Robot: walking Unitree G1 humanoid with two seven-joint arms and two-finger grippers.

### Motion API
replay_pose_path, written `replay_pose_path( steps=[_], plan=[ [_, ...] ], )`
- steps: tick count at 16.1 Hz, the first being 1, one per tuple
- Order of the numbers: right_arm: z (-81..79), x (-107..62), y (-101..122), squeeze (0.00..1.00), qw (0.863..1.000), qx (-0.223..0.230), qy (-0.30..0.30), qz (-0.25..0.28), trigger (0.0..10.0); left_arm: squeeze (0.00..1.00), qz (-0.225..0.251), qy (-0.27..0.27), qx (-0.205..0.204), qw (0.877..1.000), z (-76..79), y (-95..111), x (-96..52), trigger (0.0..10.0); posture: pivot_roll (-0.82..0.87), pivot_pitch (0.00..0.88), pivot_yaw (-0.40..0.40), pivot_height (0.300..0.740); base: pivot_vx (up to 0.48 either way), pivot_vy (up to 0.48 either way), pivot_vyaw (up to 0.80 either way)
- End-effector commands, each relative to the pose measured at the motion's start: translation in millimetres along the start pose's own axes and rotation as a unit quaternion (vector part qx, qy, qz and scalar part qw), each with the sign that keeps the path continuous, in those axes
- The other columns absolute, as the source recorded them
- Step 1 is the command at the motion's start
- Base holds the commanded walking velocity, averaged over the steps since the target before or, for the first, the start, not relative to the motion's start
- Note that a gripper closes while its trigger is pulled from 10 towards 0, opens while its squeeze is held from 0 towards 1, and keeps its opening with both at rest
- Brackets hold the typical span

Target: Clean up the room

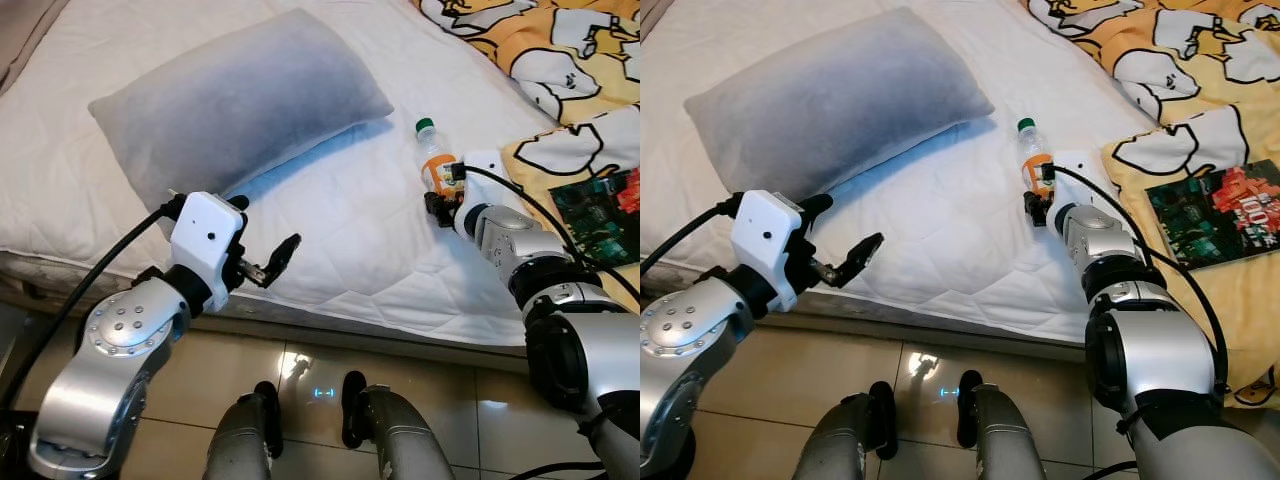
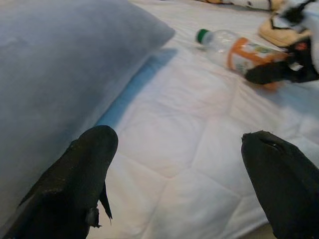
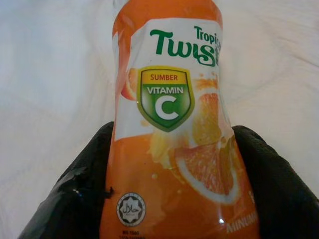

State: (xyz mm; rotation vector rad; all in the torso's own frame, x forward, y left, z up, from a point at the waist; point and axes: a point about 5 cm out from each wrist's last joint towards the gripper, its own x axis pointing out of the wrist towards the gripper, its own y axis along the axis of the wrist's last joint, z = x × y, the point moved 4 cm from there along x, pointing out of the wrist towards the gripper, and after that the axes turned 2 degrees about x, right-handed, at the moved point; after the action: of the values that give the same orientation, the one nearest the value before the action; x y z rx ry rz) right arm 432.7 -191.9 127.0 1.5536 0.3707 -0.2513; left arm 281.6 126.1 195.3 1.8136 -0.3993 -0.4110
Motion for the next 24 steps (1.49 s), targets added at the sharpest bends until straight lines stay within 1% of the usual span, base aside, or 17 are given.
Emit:
replay_pose_path(
  steps=[1, 2, 4, 5, 6, 7, 8, 9, 10, 12, 13, 14, 15, 18, 20, 22, 24],
  plan=[
    [8.4, -2.7, 13, 0.00, 0.998, 0.046, -0.003, 0.038, 0.0, 0.59, -0.008, 0.048, -0.001, 0.999, -10.8, -6, -1.5, 10.0, 0.01, 0.227, -0.021, 0.740, 0.000, 0.000, 0.00],
    [8.4, -2.7, 13, 0.00, 0.998, 0.046, -0.003, 0.038, 0.0, 0.59, -0.008, 0.048, -0.001, 0.999, -10.8, -6, -1.5, 10.0, 0.01, 0.227, -0.021, 0.740, 0.000, 0.000, 0.00],
    [11.8, -8.8, 24, 0.00, 0.993, 0.069, 0.013, 0.093, 0.0, 0.55, -0.024, 0.111, -0.002, 0.994, -24.0, -15, -3.1, 10.0, 0.00, 0.200, -0.016, 0.740, 0.000, 0.000, 0.00],
    [11.1, -12.3, 27, 0.00, 0.990, 0.084, 0.023, 0.111, 0.0, 0.53, -0.031, 0.121, -0.004, 0.992, -26.2, -18, -4.0, 10.0, 0.00, 0.193, -0.014, 0.740, 0.000, 0.000, 0.00],
    [3.7, -33.2, 33, 0.00, 0.980, 0.101, 0.048, 0.164, 0.0, 0.51, -0.036, 0.148, -0.004, 0.988, -31.4, -22, -6.3, 10.0, -0.01, 0.180, -0.005, 0.740, 0.000, 0.000, 0.00],
    [-0.5, -43.3, 34, 0.00, 0.977, 0.101, 0.057, 0.179, 0.0, 0.51, -0.038, 0.157, -0.007, 0.987, -32.8, -23, -7.1, 10.0, -0.01, 0.178, -0.003, 0.740, 0.000, 0.000, 0.00],
    [-5.2, -53.3, 33, 0.00, 0.976, 0.088, 0.062, 0.192, 10.0, 0.51, -0.033, 0.169, -0.008, 0.985, -34.2, -22, -7.2, 10.0, -0.01, 0.174, 0.000, 0.740, 0.000, 0.000, 0.00],
    [-13.1, -66.1, 30, 0.00, 0.973, 0.065, 0.068, 0.209, 10.0, 0.50, -0.024, 0.181, -0.021, 0.983, -33.5, -20, -5.4, 10.0, -0.01, 0.168, 0.003, 0.740, 0.000, 0.000, 0.00],
    [-21.2, -75.3, 25, 0.00, 0.971, 0.072, 0.077, 0.216, 10.0, 0.45, -0.018, 0.186, -0.029, 0.982, -29.8, -18, -2.0, 10.0, -0.02, 0.158, 0.005, 0.740, 0.000, 0.000, 0.80],
    [-28.3, -82.6, 18, 0.00, 0.970, 0.072, 0.084, 0.216, 10.0, 0.45, -0.020, 0.190, -0.035, 0.981, -25.2, -18, 0.9, 10.0, -0.02, 0.149, 0.004, 0.740, 0.000, 0.000, 0.80],
    [-37.8, -89.2, 6, 0.00, 0.974, 0.064, 0.096, 0.195, 10.0, 0.46, -0.023, 0.196, -0.042, 0.979, -21.3, -21, 2.0, 10.0, -0.02, 0.141, 0.003, 0.740, 0.000, 0.000, 0.80],
    [-46.0, -95.3, -2, 0.00, 0.977, 0.051, 0.106, 0.180, 10.0, 0.45, -0.025, 0.203, -0.027, 0.978, -18.2, -22, 1.3, 10.0, -0.02, 0.135, 0.000, 0.740, 0.000, 0.000, 0.80],
    [-52.7, -102.9, -8, 0.00, 0.977, 0.049, 0.113, 0.172, 10.0, 0.38, -0.029, 0.215, -0.026, 0.976, -17.0, -27, -1.2, 10.0, -0.02, 0.126, -0.002, 0.740, 0.000, 0.000, 0.80],
    [-56.2, -108.5, -14, 0.00, 0.979, 0.054, 0.111, 0.161, 10.0, 0.39, -0.040, 0.243, -0.030, 0.969, -20.6, -34, -7.2, 10.0, -0.02, 0.118, -0.001, 0.740, 0.000, 0.000, 0.80],
    [-64.0, -115.2, -24, 0.00, 0.981, 0.049, 0.124, 0.141, 10.0, 0.28, -0.048, 0.252, -0.012, 0.966, -24.0, -38, -10.5, 10.0, -0.01, 0.110, 0.001, 0.740, 0.000, 0.000, 0.80],
    [-67.9, -120.2, -33, 0.00, 0.982, 0.048, 0.133, 0.123, 10.0, 0.29, -0.047, 0.250, -0.003, 0.967, -22.1, -39, -9.9, 10.0, -0.01, 0.101, 0.009, 0.740, 0.000, 0.000, 0.80],
    [-69.4, -123.0, -40, 0.00, 0.984, 0.046, 0.136, 0.110, 10.0, 0.30, -0.040, 0.252, -0.011, 0.967, -22.9, -39, -10.0, 10.0, -0.01, 0.094, 0.020, 0.740, 0.000, 0.000, 0.80]
  ],
)
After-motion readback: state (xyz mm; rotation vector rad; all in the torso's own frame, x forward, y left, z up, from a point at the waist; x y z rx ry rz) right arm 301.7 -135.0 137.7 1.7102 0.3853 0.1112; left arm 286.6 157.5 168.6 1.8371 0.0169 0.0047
